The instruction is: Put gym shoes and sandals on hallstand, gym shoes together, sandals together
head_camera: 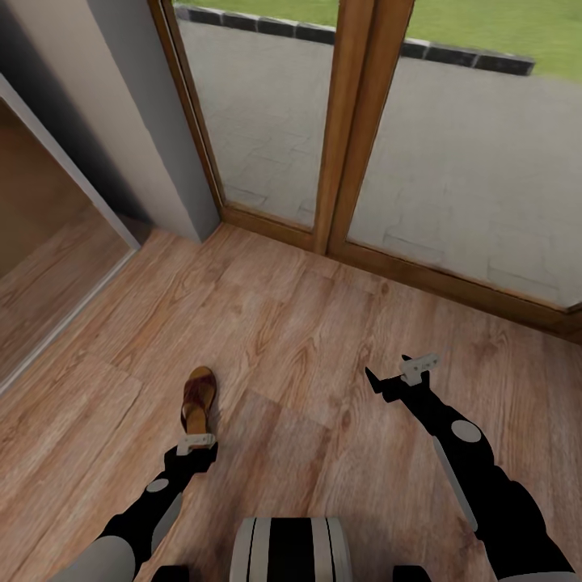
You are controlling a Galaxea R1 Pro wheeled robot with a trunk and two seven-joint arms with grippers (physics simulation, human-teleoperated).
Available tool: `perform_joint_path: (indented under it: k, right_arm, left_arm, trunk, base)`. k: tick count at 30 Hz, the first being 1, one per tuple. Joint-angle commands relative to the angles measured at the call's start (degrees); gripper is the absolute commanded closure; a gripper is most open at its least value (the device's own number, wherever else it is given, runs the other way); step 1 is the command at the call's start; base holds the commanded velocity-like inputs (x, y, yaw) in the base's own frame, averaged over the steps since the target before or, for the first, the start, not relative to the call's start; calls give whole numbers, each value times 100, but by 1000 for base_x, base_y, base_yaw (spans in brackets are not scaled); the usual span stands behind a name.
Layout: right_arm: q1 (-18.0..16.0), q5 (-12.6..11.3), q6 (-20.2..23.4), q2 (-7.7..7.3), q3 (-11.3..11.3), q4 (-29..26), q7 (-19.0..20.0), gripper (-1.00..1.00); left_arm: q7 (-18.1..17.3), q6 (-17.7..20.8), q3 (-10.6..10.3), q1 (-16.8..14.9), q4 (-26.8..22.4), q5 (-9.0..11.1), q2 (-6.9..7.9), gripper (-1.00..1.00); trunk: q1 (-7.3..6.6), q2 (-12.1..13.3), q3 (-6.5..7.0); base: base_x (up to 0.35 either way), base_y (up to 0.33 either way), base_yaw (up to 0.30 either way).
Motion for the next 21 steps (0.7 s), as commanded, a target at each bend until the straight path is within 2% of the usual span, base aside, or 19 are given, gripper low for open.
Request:
perform_joint_path:
  k: [1,5,11,12,18,21]
  right_arm:
    - [-2,38,28,-3,0,-9,16,-100]
    - [-2,38,29,-3,1,-9,14,-100]
    - [-2,38,29,-3,2,-9,15,-100]
    - [-2,38,30,-3,2,-9,17,-100]
    - [-2,38,30,-3,2,-9,15,-100]
    - [-2,38,30,-3,2,-4,14,-100]
  left_arm:
    - [2,-76,0,1,8,26,0,-100]
    - [14,-295,0,14,40,26,-1,-100]
    - [21,-397,0,20,69,26,6,-100]
    - [22,-388,-6,21,79,30,8,100]
    - [22,-379,0,21,91,44,14,100]
    - [22,-411,-6,32,76,153,28,100]
  trunk:
    - [0,-1,-3]
    - [0,-1,-3]
    - [0,-1,-3]
    - [0,-1,-3]
    - [0,-1,-3]
    - [0,-1,-3]
  base:
    - [58,0,0]
    - [33,0,0]
    - [7,0,0]
    - [1,0,0]
    - [0,0,0]
    - [0,0,0]
